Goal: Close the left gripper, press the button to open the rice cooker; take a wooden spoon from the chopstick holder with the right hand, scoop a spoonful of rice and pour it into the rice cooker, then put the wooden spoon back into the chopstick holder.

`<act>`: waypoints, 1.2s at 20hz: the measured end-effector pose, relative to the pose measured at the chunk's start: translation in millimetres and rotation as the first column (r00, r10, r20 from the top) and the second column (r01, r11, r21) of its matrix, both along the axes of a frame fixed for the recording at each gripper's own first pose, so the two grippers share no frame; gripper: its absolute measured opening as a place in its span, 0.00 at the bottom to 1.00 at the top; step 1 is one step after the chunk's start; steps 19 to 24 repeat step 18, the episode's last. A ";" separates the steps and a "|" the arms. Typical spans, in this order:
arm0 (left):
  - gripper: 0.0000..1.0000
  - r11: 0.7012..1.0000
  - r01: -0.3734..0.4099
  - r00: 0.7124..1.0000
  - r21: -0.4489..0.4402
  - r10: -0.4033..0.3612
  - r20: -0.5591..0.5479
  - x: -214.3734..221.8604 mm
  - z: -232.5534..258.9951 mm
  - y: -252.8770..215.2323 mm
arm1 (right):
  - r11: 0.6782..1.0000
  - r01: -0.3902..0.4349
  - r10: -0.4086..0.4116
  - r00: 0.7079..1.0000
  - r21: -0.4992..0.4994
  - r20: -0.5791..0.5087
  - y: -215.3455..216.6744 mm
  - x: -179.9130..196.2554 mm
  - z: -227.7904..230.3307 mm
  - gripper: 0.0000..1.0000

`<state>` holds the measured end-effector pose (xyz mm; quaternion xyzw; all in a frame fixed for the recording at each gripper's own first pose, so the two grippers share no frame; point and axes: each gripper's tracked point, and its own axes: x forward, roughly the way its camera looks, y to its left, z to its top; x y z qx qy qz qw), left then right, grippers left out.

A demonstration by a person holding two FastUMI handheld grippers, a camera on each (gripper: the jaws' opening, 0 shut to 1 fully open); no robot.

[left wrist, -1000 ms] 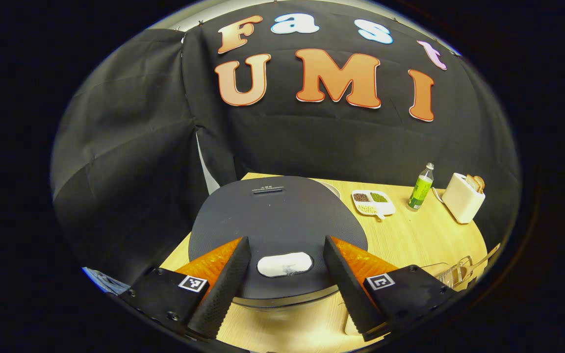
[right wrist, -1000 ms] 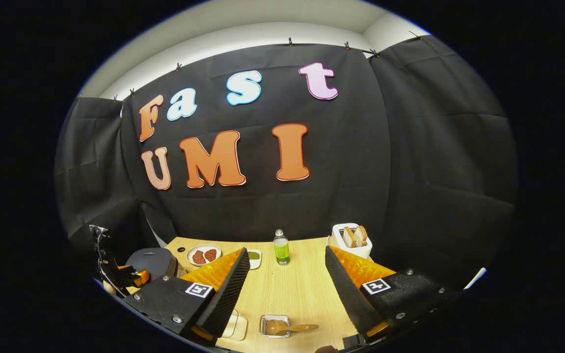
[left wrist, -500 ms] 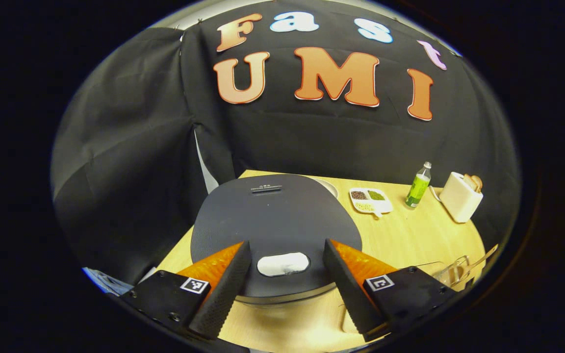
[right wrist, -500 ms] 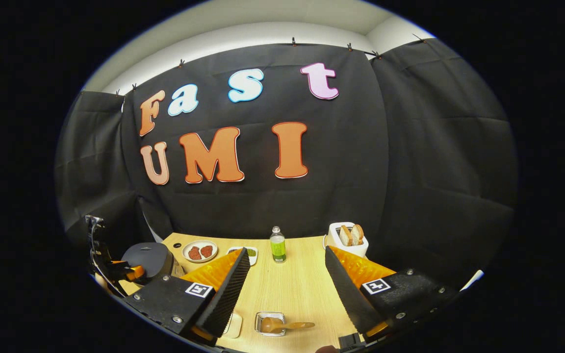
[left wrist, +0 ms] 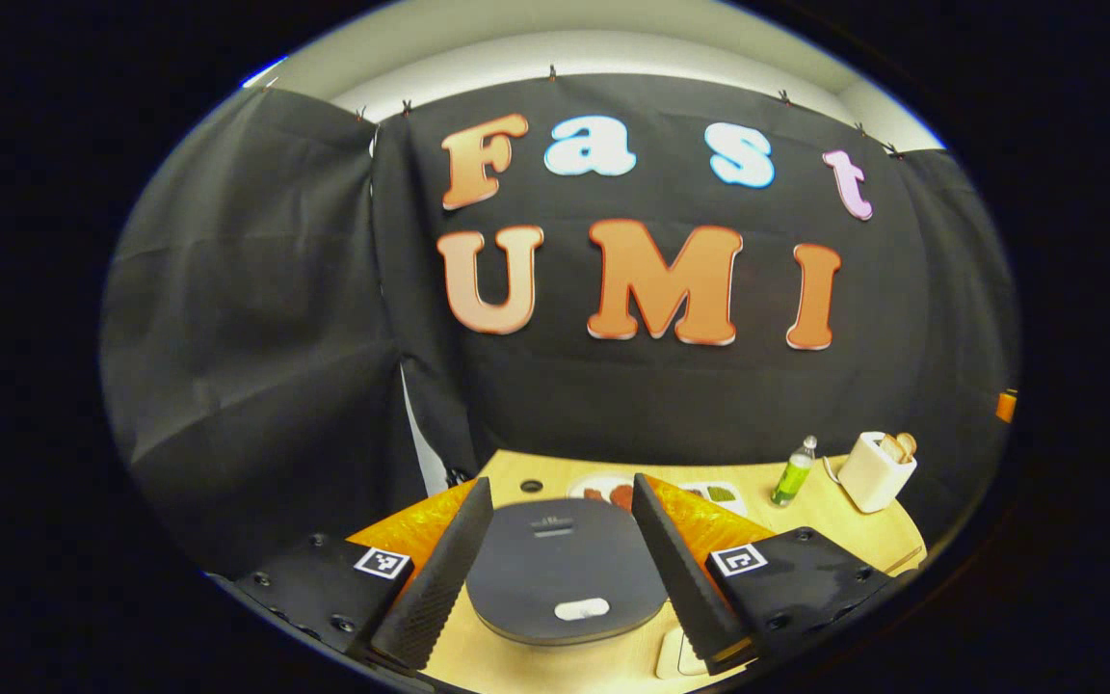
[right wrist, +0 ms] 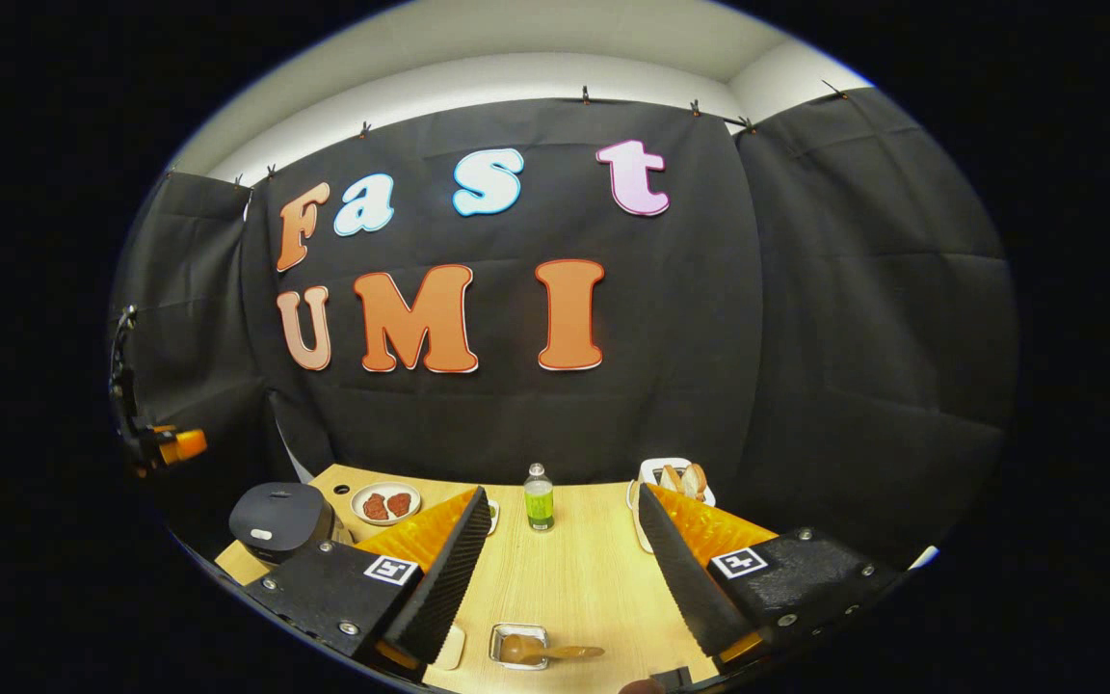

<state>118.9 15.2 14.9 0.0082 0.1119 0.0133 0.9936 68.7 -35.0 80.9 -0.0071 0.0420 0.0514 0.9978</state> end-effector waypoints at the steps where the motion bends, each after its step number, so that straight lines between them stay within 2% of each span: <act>1: 0.94 1.000 -0.004 1.000 -0.006 0.004 0.029 -2.6 23.5 1.8 | 1.000 0.000 0.000 1.000 -0.004 0.015 0.0 0.2 7.4 0.95; 3: 1.00 1.000 -0.014 0.996 -0.024 0.016 0.092 -14.1 67.1 5.6 | 1.000 0.002 -0.002 0.999 -0.002 0.042 -1.0 -1.9 22.8 0.95; 4: 0.94 0.999 -0.010 0.993 -0.034 0.014 0.120 -19.5 83.9 3.3 | 1.000 0.002 -0.002 0.998 0.001 0.057 -0.8 -3.5 31.2 0.95; 7: 0.98 1.000 -0.008 0.980 -0.015 0.011 0.199 -37.8 128.8 5.9 | 1.000 -0.007 0.006 0.995 0.010 0.097 0.0 -8.1 52.2 0.95; 8: 1.00 1.000 -0.006 0.976 -0.004 0.007 0.218 -42.4 138.3 5.7 | 1.000 -0.009 0.008 0.994 0.010 0.108 -0.5 -9.7 57.6 1.00; 9: 1.00 1.000 -0.002 0.972 0.000 0.002 0.237 -44.9 146.3 7.5 | 1.000 -0.007 0.006 0.993 0.010 0.119 -3.5 -12.0 63.5 0.95; 10: 1.00 1.000 -0.006 0.967 0.000 0.006 0.254 -49.4 150.8 7.4 | 1.000 -0.005 0.004 0.992 0.011 0.130 -6.6 -13.1 67.6 1.00; 14: 1.00 0.999 -0.024 0.960 -0.022 0.029 0.279 -60.5 152.3 7.5 | 1.000 -0.002 0.001 0.990 0.007 0.139 -10.4 -15.5 67.4 1.00; 15: 1.00 0.999 -0.028 0.960 -0.024 0.033 0.279 -60.9 150.9 7.5 | 1.000 -0.001 0.001 0.991 0.004 0.134 -13.3 -15.7 65.3 0.95; 16: 1.00 0.999 -0.030 0.960 -0.026 0.036 0.278 -62.1 148.8 8.9 | 1.000 0.000 0.000 0.991 0.001 0.131 -13.7 -16.1 63.1 0.95; 17: 1.00 0.999 -0.032 0.961 -0.028 0.038 0.276 -63.8 147.0 8.5 | 1.000 -0.001 0.001 0.992 -0.003 0.129 -14.0 -15.7 62.3 1.00; 24: 1.00 0.999 -0.032 0.960 -0.030 0.039 0.276 -65.3 146.3 8.7 | 1.000 0.000 0.001 0.992 -0.006 0.127 -14.8 -17.1 62.3 1.00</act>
